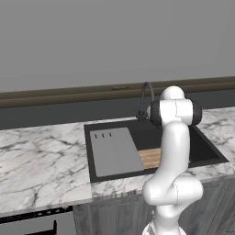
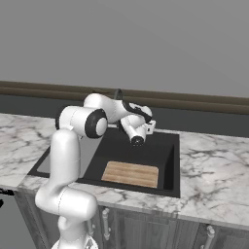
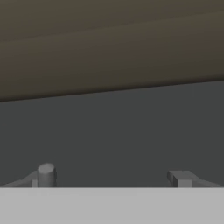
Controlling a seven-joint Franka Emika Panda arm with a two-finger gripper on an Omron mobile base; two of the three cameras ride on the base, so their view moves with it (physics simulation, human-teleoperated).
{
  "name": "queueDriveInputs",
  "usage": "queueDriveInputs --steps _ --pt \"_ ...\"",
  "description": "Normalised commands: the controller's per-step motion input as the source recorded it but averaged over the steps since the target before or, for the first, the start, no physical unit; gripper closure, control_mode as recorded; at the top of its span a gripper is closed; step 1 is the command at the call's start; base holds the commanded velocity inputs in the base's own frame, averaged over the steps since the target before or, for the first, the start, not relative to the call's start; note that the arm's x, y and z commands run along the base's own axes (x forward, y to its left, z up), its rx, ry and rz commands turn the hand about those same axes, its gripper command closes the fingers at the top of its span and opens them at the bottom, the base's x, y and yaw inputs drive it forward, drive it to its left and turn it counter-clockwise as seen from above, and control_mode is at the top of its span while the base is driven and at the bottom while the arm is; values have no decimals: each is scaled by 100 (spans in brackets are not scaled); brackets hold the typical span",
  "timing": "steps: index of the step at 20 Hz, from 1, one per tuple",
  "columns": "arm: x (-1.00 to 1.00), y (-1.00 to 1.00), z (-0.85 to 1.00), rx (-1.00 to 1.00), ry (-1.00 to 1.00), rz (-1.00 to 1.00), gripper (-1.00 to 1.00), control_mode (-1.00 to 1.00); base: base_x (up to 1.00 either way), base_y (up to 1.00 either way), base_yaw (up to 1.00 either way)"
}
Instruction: Turn on the sink faucet with hot water and rinse the cutting board for ten seconds, then turn off the faucet. Push the cutting board to reach the water if necessary.
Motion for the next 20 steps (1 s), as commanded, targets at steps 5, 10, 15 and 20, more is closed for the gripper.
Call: queueDriveInputs --steps 5,10,15,20 --pt "0 -5 0 0 0 0 -100 -100 0 0 0" --pt "0 -17 0 0 0 0 -100 -100 0 0 0" --pt "0 -15 0 0 0 0 -100 -100 0 0 0" --pt "0 -29 0 0 0 0 -100 -100 0 0 0"
